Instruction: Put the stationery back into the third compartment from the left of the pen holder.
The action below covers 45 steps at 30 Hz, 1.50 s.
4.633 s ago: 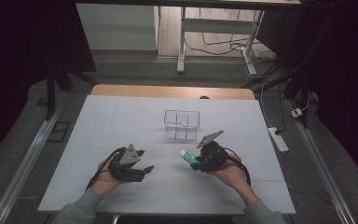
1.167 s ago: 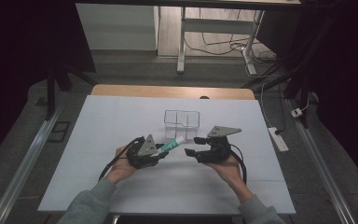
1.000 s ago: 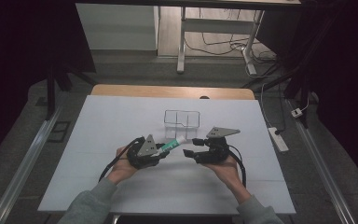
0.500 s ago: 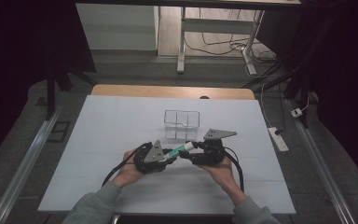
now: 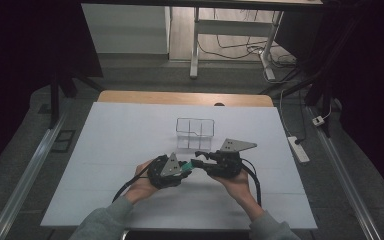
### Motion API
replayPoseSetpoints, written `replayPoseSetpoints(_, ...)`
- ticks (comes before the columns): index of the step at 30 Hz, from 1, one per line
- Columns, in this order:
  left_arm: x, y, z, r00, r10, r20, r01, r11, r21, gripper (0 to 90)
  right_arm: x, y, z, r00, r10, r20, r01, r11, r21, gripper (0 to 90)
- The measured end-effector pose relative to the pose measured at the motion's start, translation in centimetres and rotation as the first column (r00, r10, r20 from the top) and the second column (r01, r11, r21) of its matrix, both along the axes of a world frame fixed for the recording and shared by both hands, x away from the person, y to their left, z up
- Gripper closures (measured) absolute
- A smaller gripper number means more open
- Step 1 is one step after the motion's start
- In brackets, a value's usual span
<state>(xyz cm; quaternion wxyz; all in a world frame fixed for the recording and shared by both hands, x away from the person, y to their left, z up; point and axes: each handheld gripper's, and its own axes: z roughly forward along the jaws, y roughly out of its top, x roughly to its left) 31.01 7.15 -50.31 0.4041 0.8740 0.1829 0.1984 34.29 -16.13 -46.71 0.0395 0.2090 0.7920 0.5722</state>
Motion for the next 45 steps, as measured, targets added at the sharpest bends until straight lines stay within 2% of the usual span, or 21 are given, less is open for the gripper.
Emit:
replayPoseSetpoints(4, 0.3, 0.6, 0.2, 0.9991, 0.033, -0.026, -0.034, 0.9985, -0.043, 51.5, -0.3, 0.0, 0.3, 0.999, -0.01, 0.043, 0.01, 1.0, -0.008, 63.2)
replayPoseSetpoints(7, 0.3, 1.1, 0.4, 0.9974, 0.056, -0.045, -0.059, 0.9959, -0.068, 44.3, -0.2, -0.4, 0.5, 0.9983, -0.027, 0.052, 0.027, 1.0, -0.002, 63.3)
replayPoseSetpoints(11, 0.1, 2.0, 0.8, 0.994, 0.092, -0.058, -0.097, 0.9923, -0.077, 38.7, 0.0, -1.0, 0.9, 0.997, -0.049, 0.06, 0.049, 0.999, 0.004, 63.4)
replayPoseSetpoints(18, -1.2, 5.3, 0.9, 0.9847, 0.15, -0.089, -0.156, 0.9854, -0.069, 36.7, 0.1, -1.9, 2.0, 0.9922, -0.084, 0.092, 0.082, 0.996, 0.021, 63.4)
replayPoseSetpoints(25, -2.6, 8.7, 1.0, 0.9689, 0.226, -0.1, -0.235, 0.9683, -0.085, 36.5, 0.6, -2.9, 2.9, 0.9873, -0.119, 0.105, 0.116, 0.993, 0.029, 63.4)
replayPoseSetpoints(30, -3.2, 10.4, 0.6, 0.9596, 0.257, -0.115, -0.267, 0.9603, -0.082, 35.4, 1.2, -3.4, 3.4, 0.9829, -0.147, 0.11, 0.144, 0.989, 0.04, 63.4)
replayPoseSetpoints(35, -3.6, 11.7, 0.3, 0.953, 0.274, -0.128, -0.286, 0.9549, -0.081, 34.4, 2.2, -3.9, 4.2, 0.9758, -0.189, 0.11, 0.184, 0.981, 0.057, 63.4)
replayPoseSetpoints(39, -3.9, 12.5, -0.1, 0.9486, 0.286, -0.136, -0.297, 0.9522, -0.071, 34.0, 3.1, -3.9, 4.9, 0.9693, -0.217, 0.115, 0.213, 0.976, 0.049, 63.4)
replayPoseSetpoints(43, -4.1, 13.1, -0.5, 0.9453, 0.291, -0.147, -0.303, 0.9504, -0.069, 33.4, 4.5, -4.0, 5.5, 0.9585, -0.264, 0.107, 0.261, 0.964, 0.044, 63.4)
replayPoseSetpoints(45, -4.0, 13.4, -0.6, 0.9418, 0.3, -0.152, -0.313, 0.947, -0.072, 33.3, 5.4, -3.9, 5.6, 0.9519, -0.289, 0.102, 0.287, 0.957, 0.032, 63.4)
